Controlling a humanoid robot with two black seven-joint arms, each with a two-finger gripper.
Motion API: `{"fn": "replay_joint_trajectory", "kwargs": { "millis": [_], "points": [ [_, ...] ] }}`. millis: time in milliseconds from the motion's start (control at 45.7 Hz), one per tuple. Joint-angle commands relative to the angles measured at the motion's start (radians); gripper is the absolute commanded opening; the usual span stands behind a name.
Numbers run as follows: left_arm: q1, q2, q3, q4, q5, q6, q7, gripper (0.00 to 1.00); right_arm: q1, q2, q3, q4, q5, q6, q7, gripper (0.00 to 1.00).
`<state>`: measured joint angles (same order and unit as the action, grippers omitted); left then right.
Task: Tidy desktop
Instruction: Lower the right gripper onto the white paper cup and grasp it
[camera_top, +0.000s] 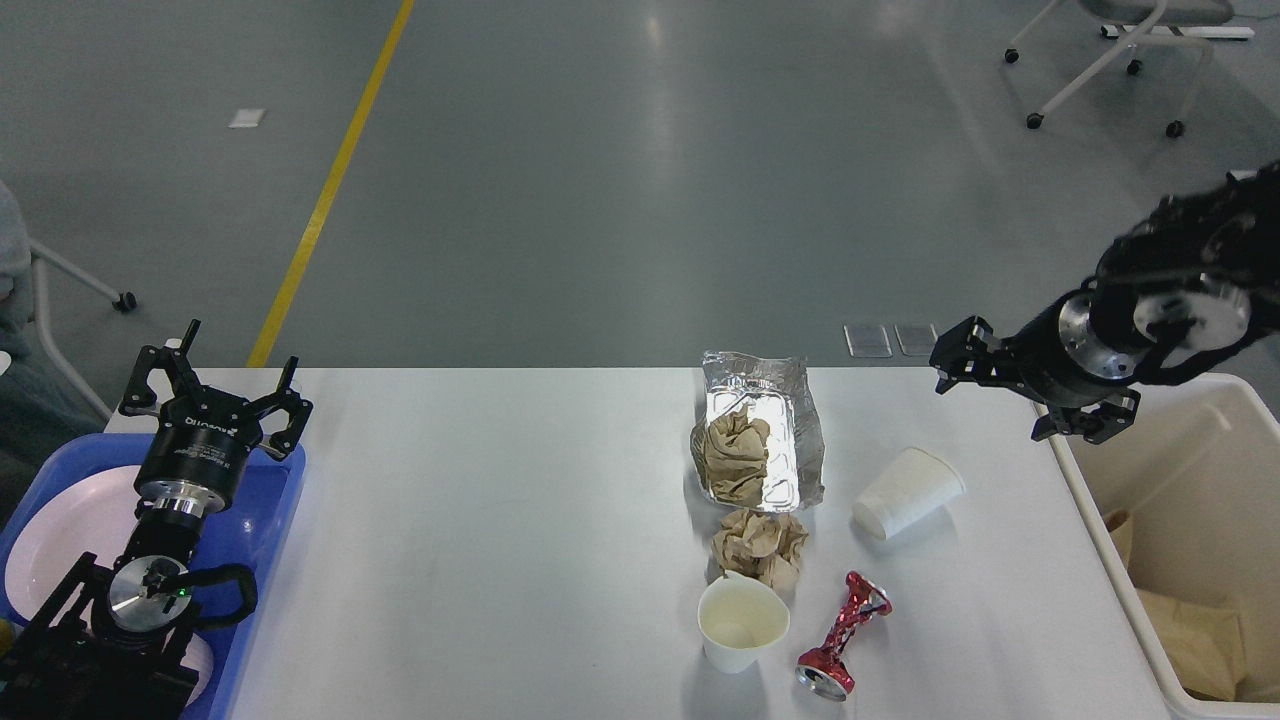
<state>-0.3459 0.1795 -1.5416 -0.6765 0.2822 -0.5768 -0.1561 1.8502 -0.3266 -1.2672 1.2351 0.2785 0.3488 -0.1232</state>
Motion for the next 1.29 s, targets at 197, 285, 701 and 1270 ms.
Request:
{"fn": "replay_joint_trajectory", "kwargs": {
  "millis": [197, 285, 701, 1270],
  "points": [
    [0.001, 0.0, 0.0, 0.0, 0.0, 0.0, 0.001, 0.96, -0.344, 0.098, 0.123, -0.262, 0.087, -0.114, 0.001, 1.0],
    [-0.001, 0.0, 0.0, 0.0, 0.0, 0.0, 0.0, 0.96, -0.417, 0.122, 0.143, -0.342, 0.087, -0.114, -0.001, 1.0],
    [0.001, 0.0, 0.0, 0.0, 0.0, 0.0, 0.0, 0.96, -0.625, 0.187, 0.246, -0.559, 0.087, -0.116, -0.006, 1.0],
    [-0.001, 0.0, 0.0, 0.0, 0.0, 0.0, 0.0, 0.96, -0.781, 0.21, 0.382, -0.735, 0.088, -0.151, -0.006, 0.94]
  ]
}}
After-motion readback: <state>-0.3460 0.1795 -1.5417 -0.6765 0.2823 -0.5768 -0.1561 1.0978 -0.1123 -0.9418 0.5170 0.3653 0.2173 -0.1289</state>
